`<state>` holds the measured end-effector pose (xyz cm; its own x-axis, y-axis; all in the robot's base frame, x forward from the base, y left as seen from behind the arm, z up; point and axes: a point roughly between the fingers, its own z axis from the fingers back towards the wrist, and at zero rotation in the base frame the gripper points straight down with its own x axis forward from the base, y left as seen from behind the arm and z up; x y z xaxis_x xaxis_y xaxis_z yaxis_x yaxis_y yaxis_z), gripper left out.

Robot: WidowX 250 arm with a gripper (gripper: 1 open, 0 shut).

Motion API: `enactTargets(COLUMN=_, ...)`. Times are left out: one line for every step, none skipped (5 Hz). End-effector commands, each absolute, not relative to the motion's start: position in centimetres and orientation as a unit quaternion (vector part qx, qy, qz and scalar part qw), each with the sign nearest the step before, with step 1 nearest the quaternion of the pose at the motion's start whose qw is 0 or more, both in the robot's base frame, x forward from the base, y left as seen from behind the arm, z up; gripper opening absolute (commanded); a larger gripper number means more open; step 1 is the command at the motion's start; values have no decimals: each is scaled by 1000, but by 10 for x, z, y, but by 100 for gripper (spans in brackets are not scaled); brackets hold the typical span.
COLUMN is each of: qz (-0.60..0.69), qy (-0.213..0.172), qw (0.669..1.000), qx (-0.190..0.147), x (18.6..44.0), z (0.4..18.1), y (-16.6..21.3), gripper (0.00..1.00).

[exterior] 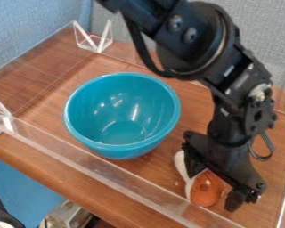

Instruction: Remove the mushroom from inside the blue bowl and put it on the table

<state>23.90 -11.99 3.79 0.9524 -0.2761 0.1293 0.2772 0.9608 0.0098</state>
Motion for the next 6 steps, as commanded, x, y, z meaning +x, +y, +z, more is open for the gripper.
enactTargets(qz=-136, qy=-97, qw=986, qx=-12, x=247, z=57, y=-118, gripper=100)
enactTargets(qz=-133, qy=-108, qw=985, qx=-13, x=250, z=65, y=-116, gripper=100)
enactTargets(qz=-131, qy=-116, qw=985, qx=-10, x=253, z=70, y=-113, gripper=100)
enactTargets(qz=-131, qy=-127, qw=983, qx=-9, x=255, z=76, y=-110, gripper=100)
enactTargets(qz=-132, qy=-138, qw=981, qx=-9, x=258, z=84, y=-106, gripper=100)
enactTargets(qz=-130, qy=-147, qw=981, qx=-8, x=262, z=88, y=-102, gripper=100)
